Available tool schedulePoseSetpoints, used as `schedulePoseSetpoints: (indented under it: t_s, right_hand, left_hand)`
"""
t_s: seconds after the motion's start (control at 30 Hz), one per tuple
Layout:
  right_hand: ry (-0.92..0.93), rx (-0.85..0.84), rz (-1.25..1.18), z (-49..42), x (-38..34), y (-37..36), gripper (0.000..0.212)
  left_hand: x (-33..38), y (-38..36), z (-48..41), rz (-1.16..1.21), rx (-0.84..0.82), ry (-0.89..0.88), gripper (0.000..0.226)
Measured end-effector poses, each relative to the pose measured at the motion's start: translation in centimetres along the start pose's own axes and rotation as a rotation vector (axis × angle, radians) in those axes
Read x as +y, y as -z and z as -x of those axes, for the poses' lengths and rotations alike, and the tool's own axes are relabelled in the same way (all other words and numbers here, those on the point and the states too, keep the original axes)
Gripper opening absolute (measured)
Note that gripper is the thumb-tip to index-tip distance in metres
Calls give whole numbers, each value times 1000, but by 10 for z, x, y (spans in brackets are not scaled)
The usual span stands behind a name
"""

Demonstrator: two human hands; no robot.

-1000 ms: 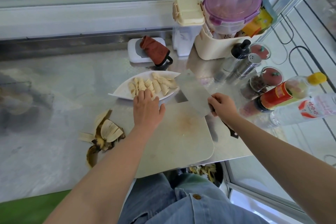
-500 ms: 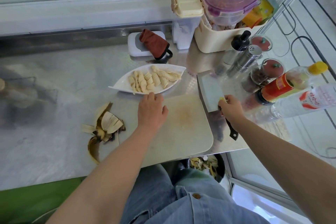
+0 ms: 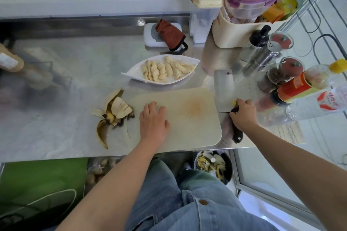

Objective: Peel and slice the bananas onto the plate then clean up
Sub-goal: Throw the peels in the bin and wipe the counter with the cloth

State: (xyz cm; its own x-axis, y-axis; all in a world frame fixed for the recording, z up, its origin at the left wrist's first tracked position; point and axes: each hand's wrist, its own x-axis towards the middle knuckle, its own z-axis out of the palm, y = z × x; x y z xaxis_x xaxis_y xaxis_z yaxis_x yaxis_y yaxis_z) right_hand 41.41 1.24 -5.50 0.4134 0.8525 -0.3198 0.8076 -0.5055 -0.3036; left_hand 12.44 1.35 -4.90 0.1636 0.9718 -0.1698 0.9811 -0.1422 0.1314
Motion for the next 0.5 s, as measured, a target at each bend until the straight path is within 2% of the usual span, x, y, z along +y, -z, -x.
schedulePoseSetpoints:
  t_s: [0.1,0.17,0.27,0.4,0.5]
  right_hand:
    - [-3,-6,67,7,-4,3,44]
    - [36,58,87,15,-16,2,54]
    - [316,97,52,30,-42,-4,64]
    - [740,-169,89,51,-75,-24,63]
    - [833,-322,219,64,-91,-38,62]
  left_hand:
    - [-3,-1,12,16,4,23,41]
    - [-5,0,20,11,38,58,39]
    - [-8,-1,31,20,46,128,43]
    - [-14,-3,42,41,-64,136,55]
    - [-20,-4,46,51,-165,122,60]
